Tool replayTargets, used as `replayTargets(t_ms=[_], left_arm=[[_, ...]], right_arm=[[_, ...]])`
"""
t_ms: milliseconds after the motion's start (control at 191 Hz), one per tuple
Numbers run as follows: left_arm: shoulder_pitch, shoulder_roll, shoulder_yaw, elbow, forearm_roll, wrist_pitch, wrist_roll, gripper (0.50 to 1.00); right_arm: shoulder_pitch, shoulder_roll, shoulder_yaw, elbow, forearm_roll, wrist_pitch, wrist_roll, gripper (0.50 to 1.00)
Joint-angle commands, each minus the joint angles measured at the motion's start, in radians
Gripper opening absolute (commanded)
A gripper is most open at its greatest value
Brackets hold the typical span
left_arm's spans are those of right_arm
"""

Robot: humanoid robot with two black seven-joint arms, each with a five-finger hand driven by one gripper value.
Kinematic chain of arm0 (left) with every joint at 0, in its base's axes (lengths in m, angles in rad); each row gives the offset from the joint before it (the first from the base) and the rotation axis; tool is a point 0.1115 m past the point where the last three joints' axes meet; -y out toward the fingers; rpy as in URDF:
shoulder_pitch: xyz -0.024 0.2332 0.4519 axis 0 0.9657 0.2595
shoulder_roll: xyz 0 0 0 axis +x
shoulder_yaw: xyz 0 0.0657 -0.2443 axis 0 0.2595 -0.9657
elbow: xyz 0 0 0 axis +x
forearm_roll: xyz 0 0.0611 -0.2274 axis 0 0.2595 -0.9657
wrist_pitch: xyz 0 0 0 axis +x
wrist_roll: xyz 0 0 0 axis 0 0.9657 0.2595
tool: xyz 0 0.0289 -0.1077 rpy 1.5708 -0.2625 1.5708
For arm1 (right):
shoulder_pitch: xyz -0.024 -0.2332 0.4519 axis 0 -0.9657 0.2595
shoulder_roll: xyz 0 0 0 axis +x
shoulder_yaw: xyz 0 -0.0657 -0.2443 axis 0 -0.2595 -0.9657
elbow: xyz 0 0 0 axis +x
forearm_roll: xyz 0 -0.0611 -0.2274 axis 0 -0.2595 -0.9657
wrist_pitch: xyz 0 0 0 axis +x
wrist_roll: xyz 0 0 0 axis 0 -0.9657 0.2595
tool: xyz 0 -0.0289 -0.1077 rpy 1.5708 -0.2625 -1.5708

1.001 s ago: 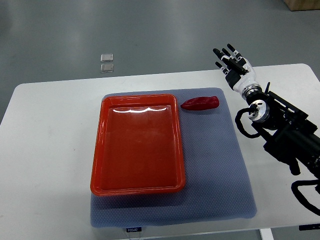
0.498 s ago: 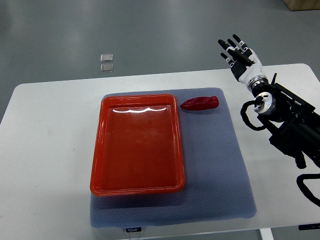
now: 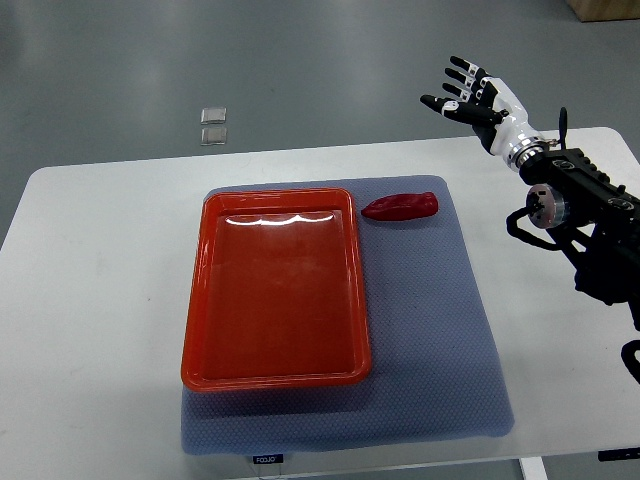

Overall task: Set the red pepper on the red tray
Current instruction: 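Swing the open right hand over toward the red pepper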

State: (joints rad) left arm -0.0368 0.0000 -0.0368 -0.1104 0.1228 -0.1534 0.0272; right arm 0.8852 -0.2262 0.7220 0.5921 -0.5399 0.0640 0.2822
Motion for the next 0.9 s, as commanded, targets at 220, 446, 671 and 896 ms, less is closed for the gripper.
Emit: replayTargets(t_ms=[220,446,671,896], left_arm=[[0.000,0.000,0.000,0.000,0.000,0.000,-0.001,1.000],[0.000,0.000,0.000,0.000,0.000,0.000,-0.001,1.000],[0.000,0.000,0.000,-0.002,0.000,0.000,0.000,1.000],[0.000,0.000,0.000,-0.002,0.000,0.000,0.000,1.000]], right_arm=[[0.147,-0.124,-0.242,0.064,-0.238,0.092,-0.009,0.913],[0.224,-0.177,-0.398,0.104,-0.496,0.139,-0.009,0.913],[0.250,-0.170,-0.558,0.109,-0.693,0.134,-0.014,0.913],[0.261,-0.124,-0.697,0.101,-0.704,0.125,-0.121,0.909]])
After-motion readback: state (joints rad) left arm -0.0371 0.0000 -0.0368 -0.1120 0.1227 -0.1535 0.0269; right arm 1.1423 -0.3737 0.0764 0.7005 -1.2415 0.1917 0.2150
